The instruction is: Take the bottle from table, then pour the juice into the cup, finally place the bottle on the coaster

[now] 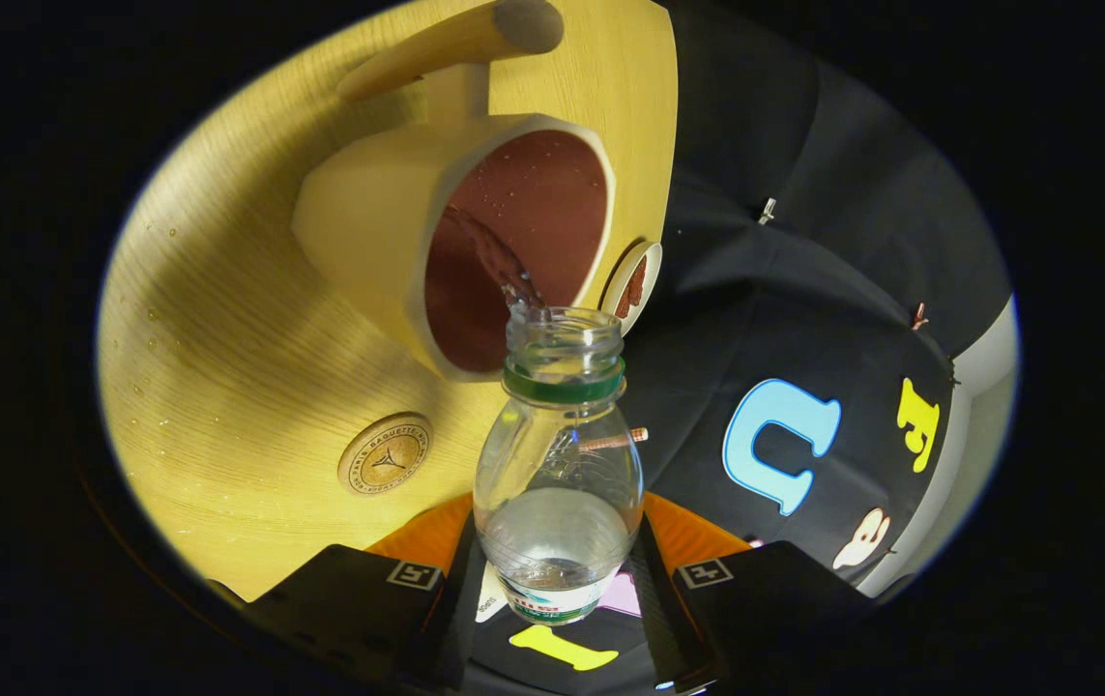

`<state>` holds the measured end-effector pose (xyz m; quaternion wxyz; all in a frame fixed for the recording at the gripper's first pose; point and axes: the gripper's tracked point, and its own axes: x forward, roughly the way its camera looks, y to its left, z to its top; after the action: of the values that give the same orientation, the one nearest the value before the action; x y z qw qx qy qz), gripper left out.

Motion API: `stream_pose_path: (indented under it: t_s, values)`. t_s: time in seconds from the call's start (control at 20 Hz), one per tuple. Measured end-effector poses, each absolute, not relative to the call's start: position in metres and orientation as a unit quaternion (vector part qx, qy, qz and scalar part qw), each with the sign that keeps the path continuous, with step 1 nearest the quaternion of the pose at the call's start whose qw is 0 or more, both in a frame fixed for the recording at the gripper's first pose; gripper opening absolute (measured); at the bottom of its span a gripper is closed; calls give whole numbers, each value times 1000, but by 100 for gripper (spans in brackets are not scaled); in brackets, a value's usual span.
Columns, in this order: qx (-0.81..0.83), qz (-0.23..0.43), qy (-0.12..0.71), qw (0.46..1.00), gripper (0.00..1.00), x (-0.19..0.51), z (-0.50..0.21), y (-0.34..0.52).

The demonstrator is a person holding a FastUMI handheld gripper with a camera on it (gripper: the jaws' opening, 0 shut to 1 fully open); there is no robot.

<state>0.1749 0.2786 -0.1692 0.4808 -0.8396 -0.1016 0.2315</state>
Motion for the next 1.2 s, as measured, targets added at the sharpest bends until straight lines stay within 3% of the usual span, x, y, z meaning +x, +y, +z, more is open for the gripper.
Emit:
stream_pose_path:
  t_s: [1.2]
  values:
    - [-876, 232, -155, 392, 73, 187, -161, 291]
